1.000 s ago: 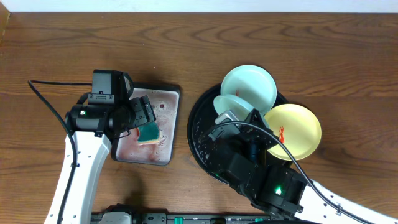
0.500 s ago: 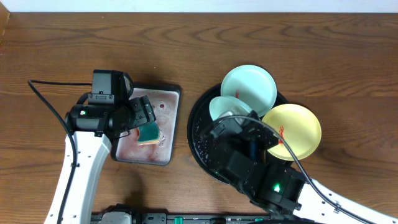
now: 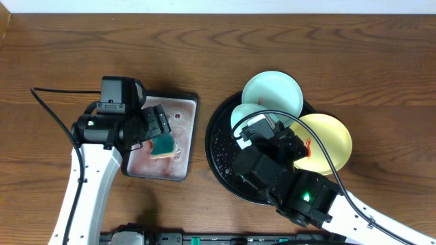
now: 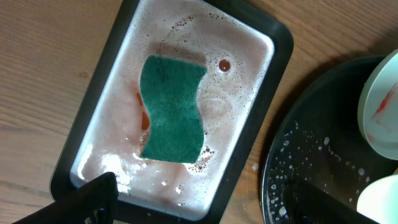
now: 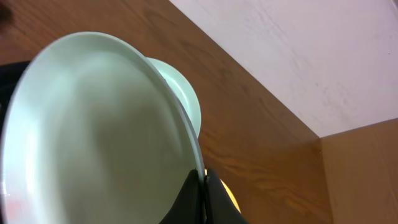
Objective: Clean dirty plates on tray and stack at the side
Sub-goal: 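Lift the green plate and set it on the table at right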
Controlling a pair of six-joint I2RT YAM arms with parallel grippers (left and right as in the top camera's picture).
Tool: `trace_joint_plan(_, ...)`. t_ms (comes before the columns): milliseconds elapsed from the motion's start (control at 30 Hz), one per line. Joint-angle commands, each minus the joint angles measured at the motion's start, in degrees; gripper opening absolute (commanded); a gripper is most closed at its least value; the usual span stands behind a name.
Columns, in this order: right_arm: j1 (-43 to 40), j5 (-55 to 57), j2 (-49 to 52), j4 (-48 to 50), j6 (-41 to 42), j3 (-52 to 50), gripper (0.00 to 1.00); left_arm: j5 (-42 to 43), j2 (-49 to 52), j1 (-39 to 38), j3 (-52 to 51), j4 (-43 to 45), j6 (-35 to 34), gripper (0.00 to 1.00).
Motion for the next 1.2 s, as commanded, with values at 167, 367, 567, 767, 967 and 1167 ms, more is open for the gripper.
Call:
trace_joint_plan(167, -7.1, -9.7, 0.0, -4.2, 14.7, 0.9, 0.01, -0.1, 0.2, 0.1, 1.3, -0.3, 0.6, 0.85)
trace_joint_plan(367, -29.5, -36.5, -5.2, -3.0, 21.7, 0.9, 0.01, -0.1, 0.2, 0.1, 1.3, -0.3, 0.6, 0.85)
trace_joint_plan(567, -57.3, -57.2, -10.7, -3.1, 20.8, 0.9, 0.01, -0.1, 0.2, 0.1, 1.3, -0.3, 0.6, 0.85)
trace_joint_plan(767, -80.7, -58.6, -7.3, -3.5, 20.5, 0.9, 0.01, -0.1, 0.2, 0.1, 1.3, -0.3, 0.6, 0.85)
trace_joint_plan(967, -97.4, -58.8, 4.0, 2.3, 23.1, 0.9, 0.01, -0.1, 0.2, 0.1, 1.3, -0.3, 0.6, 0.85)
trace_joint_plan(1167, -105.3, -59.0, 15.4, 7.7, 26.9, 0.9, 0.01, -0.1, 0.2, 0.1, 1.3, -0.3, 0.6, 0.85)
